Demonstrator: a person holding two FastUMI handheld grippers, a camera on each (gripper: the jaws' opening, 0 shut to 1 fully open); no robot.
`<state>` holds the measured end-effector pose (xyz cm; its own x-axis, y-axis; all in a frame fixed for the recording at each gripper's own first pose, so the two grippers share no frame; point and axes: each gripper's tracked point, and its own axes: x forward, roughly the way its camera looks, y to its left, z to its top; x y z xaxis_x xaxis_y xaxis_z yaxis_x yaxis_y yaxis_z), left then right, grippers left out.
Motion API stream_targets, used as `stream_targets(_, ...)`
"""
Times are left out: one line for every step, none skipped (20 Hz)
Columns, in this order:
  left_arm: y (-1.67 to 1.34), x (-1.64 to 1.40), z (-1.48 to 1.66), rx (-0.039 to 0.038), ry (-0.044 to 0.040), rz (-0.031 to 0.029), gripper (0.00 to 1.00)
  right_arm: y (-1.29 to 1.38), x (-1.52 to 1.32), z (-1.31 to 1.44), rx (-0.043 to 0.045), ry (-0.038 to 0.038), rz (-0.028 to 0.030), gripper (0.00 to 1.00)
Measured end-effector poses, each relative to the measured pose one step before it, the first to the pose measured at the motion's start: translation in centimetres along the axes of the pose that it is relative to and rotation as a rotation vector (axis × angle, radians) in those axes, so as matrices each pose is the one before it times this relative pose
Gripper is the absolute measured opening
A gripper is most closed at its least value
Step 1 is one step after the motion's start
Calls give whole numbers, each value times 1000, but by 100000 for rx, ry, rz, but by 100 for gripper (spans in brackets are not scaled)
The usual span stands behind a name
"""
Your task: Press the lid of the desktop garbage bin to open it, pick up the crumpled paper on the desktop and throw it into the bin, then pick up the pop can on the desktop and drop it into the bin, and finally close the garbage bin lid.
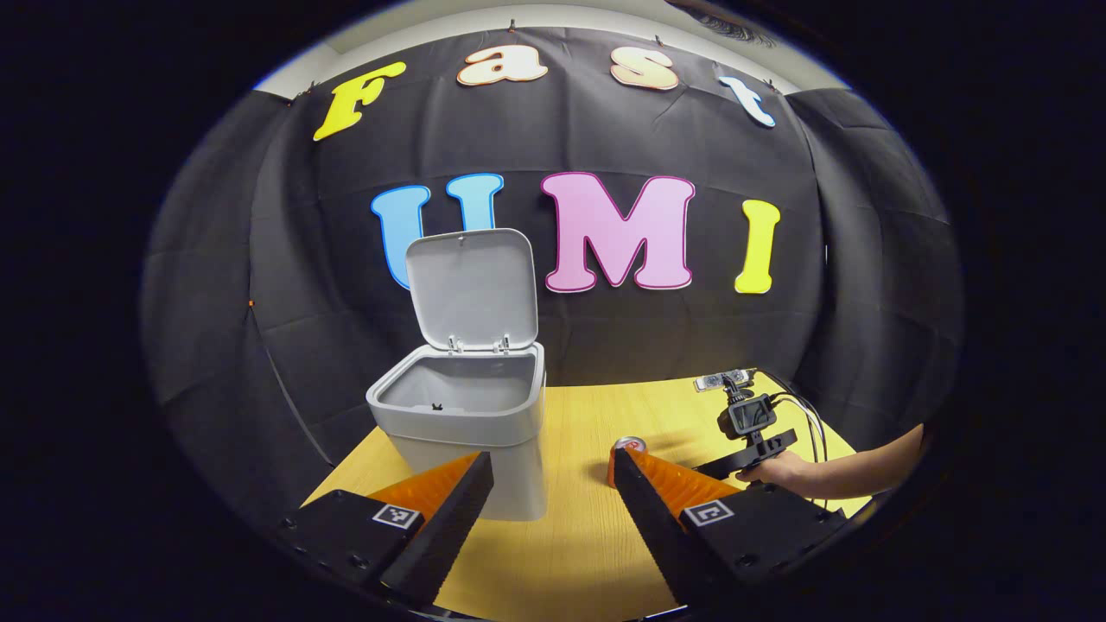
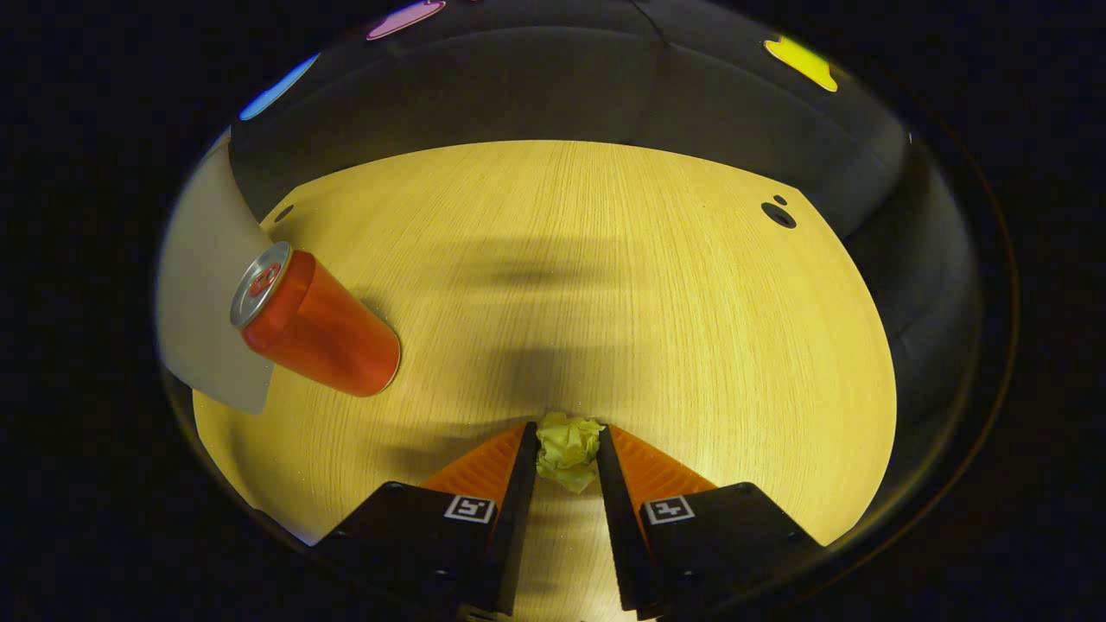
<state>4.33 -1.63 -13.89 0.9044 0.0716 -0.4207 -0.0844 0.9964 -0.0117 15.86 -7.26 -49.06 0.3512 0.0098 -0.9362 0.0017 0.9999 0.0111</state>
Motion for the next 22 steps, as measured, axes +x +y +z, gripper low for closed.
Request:
stream_targets(-15, -124, 45, 271, -230, -151, 95, -274, 33, -66, -1234, -98, 259, 45)
stream_targets(6, -44, -40, 315, -241, -206, 95, 98, -220, -108, -375, 120, 724, 45)
stream_targets(-48, -104, -35, 182, -104, -216, 95, 118, -472, 307, 485, -845, 828, 45)
stream_targets(64, -150, -301, -65, 75, -216, 95, 152, -838, 633, 652, -2276, 1061, 45)
stream_targets(23, -171, -39, -317, -263, -242, 95, 98, -1063, 1059, -131, -3043, 878, 45)
stream_targets(55, -267, -268, -237, -46, -219, 95, 191, -1521, 1111, -647, -3741, 812, 45)
stream_targets(7, -141, -243, -52, -40, -95, 95, 374, -1754, 1216, -1636, -3390, 1194, 44)
stream_targets(59, -216, -226, 85, -17, -11, 95, 533, -1939, 1417, -2177, -3354, 1305, 45)
stream_targets(189, -227, -264, 124, -129, -27, 95, 676, -1833, 1779, -3085, -3475, 1461, 44)
stream_targets(87, -257, -232, 121, -47, -31, 95, 946, -2002, 2235, -3903, -4248, 1603, 44)
stream_targets(57, -337, -299, 74, -162, -133, 95, 1094, -1863, 2357, -3367, -4746, 2557, 44)
stream_targets(21, -203, -260, 221, 410, -240, 95, 1223, -1823, 2394, -2462, -5087, 2970, 44)
stream_targets(110, -307, -318, 669, 434, 445, 95, 1331, -1331, 2538, -1127, -4940, 3864, 44)
stream_targets(178, -364, 65, 515, -828, 652, 95, 1444, -1325, 2316, 516, -4235, 4325, 44)
stream_targets(217, -476, 65, -265, -778, 439, 95, 2100, -763, 2601, 1457, -3677, 5102, 44)
stream_targets(251, -338, 107, -718, -572, 667, 95, 2392, -256, 2118, 1088, -2949, 4847, 44)
stream_targets(138, -414, -55, -656, -468, 966, 95, 2006, 167, 2072, 608, -2713, 4189, 44)
stream_targets(205, -439, 129, -474, -441, 1165, 95, 2223, 676, 1971, 259, -2132, 4524, 44)
stream_targets(389, -454, -128, -531, -280, 1411, 95, 2084, -62, 1287, -81, -1965, 3787, 44)
stream_targets(355, -394, -97, -951, -99, 1354, 95, 2217, 756, 928, -833, -1988, 3593, 44)
stream_targets(400, -442, -253, -1227, -43, 1552, 95, 1636, 792, 1122, -1956, -1784, 2373, 44)
stream_targets(527, -450, -189, -1201, 177, 2105, 95, 1640, 734, 1080, -2403, -1178, 2092, 44)
